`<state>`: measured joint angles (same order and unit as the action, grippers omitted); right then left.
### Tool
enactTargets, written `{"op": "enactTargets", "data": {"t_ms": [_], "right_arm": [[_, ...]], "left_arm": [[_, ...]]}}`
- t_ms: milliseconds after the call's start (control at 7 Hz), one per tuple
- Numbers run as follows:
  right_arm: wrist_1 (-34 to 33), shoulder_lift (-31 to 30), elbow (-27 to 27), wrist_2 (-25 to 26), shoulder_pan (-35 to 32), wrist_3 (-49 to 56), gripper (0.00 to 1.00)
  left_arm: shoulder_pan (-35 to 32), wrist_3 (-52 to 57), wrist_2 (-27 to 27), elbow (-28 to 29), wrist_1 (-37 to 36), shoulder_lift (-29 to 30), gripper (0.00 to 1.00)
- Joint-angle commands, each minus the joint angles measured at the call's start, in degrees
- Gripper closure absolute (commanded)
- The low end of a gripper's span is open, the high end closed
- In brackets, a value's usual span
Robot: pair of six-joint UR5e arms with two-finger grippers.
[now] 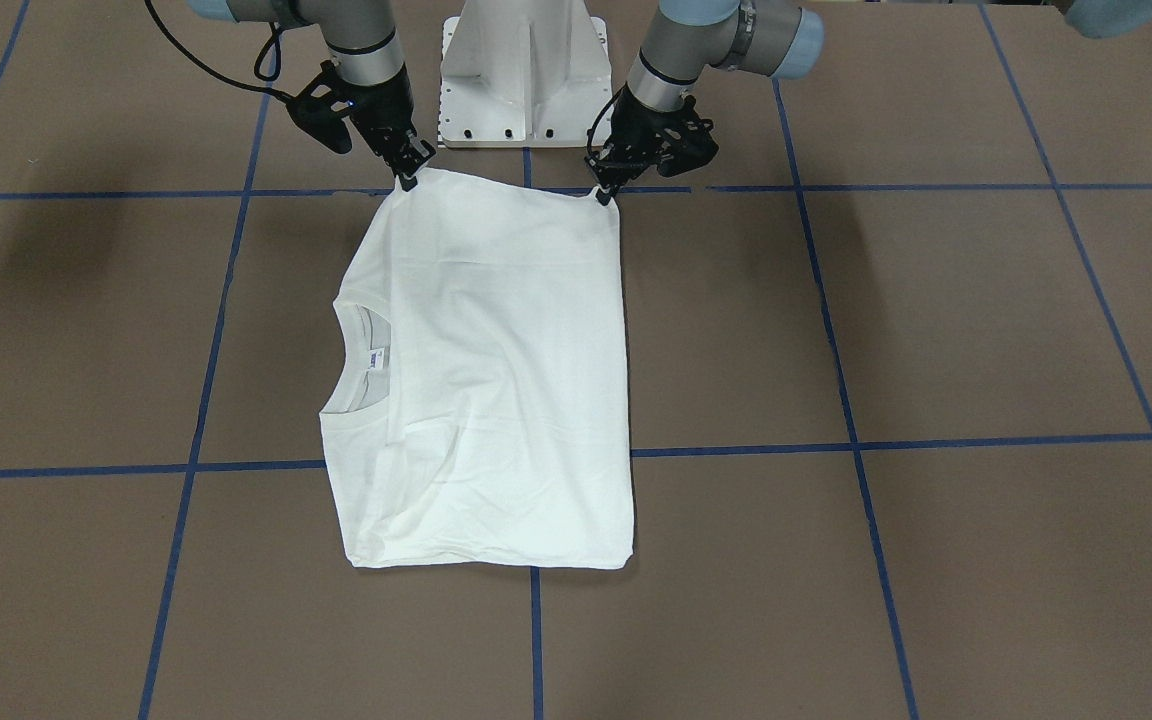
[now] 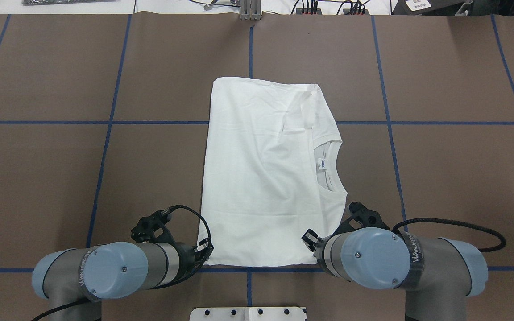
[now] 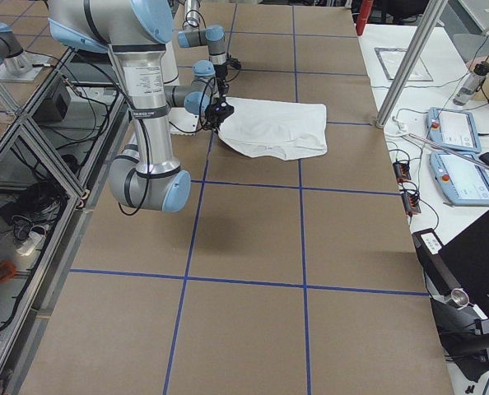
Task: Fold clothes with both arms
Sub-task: 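Move both grippers to the shirt edge nearest the robot and grasp it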
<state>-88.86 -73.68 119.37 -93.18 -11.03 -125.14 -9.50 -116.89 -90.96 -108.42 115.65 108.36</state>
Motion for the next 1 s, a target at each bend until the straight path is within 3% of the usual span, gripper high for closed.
{"op": "enactTargets", "data": {"t_ms": [0,286,571,857], "right_arm": [[0.00,-0.49,0.16,0.10,-0.04,-0.28,1.00],[0.00,-0.94,0.60,0.45,1.87,-0.28,1.00],[-0.09,-3.20,6.71,0.46,4.51,-0.37,1.00],[-0.09,-5.07,10.60,0.45,4.62,-0.37,1.00]], "left_arm": [[0.01,-0.09,-0.70,-3.08,0.27,-0.17,1.00],[2.02,-2.88,-1.67,-8.19,-0.16,-0.61,1.00],[3.17,-3.69,-1.85,-9.87,-0.25,-0.61,1.00],[3.09,-7.12,-3.60,-15.56,-2.25,-1.48,1.00]]}}
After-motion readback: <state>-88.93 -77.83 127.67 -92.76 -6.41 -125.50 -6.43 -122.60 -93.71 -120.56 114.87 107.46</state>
